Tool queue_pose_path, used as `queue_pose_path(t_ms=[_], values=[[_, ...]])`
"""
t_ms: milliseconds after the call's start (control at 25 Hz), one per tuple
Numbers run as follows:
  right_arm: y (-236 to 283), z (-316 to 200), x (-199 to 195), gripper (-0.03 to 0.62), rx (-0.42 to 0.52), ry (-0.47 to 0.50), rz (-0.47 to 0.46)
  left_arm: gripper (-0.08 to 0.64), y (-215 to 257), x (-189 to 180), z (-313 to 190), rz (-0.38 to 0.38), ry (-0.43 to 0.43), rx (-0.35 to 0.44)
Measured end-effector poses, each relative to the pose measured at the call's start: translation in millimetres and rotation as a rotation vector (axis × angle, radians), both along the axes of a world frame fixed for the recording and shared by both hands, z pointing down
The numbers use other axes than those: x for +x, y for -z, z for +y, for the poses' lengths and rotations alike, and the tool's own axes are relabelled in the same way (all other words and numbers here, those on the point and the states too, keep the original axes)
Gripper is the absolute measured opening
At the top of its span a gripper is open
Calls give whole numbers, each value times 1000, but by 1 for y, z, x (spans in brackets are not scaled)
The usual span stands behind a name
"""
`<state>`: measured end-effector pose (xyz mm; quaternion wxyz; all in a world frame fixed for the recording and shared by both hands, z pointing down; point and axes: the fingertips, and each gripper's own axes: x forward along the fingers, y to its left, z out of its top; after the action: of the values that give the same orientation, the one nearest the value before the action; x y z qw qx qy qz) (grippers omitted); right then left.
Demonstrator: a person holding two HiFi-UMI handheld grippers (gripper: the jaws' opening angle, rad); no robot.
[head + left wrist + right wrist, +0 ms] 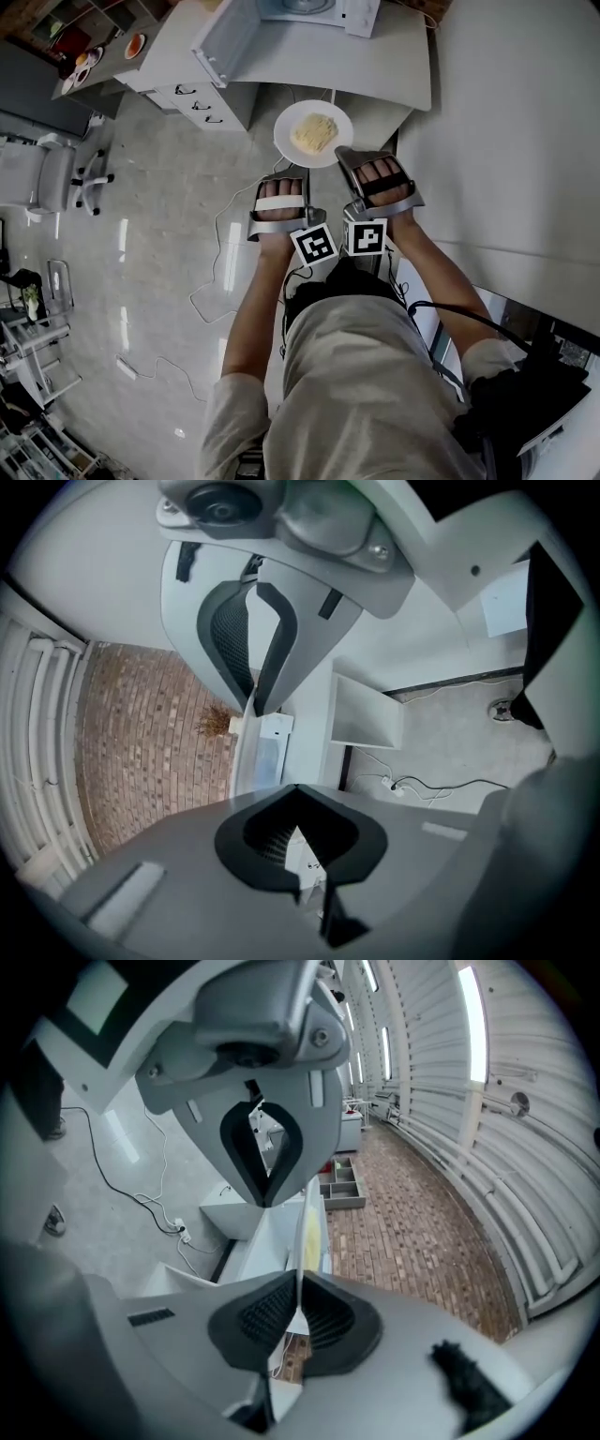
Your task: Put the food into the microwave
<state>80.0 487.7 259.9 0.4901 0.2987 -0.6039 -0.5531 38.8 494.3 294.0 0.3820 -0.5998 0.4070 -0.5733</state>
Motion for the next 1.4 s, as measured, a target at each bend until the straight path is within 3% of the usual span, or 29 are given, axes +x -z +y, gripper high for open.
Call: queue_pose_path(t_ms=[120,560,1000,1400], values=[[3,-24,8,18,0,14,-20,8,7,9,-24,-5,16,16],[-26,-91,21,18,-73,2,-73,8,-26,12,-94,-12,29,-53],[-53,-220,24,18,-104,-77,-46,8,-56,16,-228,23,-52,-89],[-70,-301,21,18,-126,-140,-38,8,-74,13,-311,19,-111,-114]])
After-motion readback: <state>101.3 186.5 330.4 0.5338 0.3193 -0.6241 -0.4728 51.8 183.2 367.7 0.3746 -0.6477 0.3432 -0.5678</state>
